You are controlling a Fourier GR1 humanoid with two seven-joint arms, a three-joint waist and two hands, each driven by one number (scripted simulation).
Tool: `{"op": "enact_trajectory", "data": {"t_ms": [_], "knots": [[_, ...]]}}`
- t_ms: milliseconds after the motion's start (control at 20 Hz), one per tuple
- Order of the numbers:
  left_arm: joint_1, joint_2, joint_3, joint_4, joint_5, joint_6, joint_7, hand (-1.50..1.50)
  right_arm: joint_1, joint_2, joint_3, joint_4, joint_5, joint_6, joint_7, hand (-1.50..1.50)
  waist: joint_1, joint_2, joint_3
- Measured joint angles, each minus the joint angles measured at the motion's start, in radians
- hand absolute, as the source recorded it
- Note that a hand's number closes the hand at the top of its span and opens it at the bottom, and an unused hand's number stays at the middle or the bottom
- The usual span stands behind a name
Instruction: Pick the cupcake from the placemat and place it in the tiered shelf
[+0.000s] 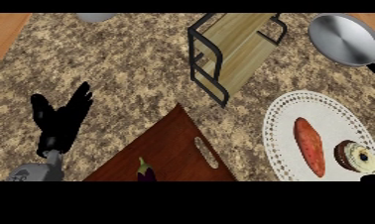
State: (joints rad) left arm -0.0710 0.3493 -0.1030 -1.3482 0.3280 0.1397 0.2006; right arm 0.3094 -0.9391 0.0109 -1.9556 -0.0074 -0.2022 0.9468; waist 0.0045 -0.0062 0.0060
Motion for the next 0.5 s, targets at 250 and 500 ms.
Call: {"op": "enact_trajectory", "data": {"t_ms": [250,500], "knots": [[0.005,-0.011,0.013,0.0,-0.012,-0.015,-0.004,0.0,-0.034,0.07,0.036,0.033,0.087,0.004,0.009,-1.5,-0.002,-0.001,0.001],[0.004,-0.022,0.025,-0.011,-0.026,-0.016,0.017,0.0,-0.085,0.128,0.056,0.103,0.152,0.026,0.01,-1.5,-0.002,-0.001,0.001]]}}
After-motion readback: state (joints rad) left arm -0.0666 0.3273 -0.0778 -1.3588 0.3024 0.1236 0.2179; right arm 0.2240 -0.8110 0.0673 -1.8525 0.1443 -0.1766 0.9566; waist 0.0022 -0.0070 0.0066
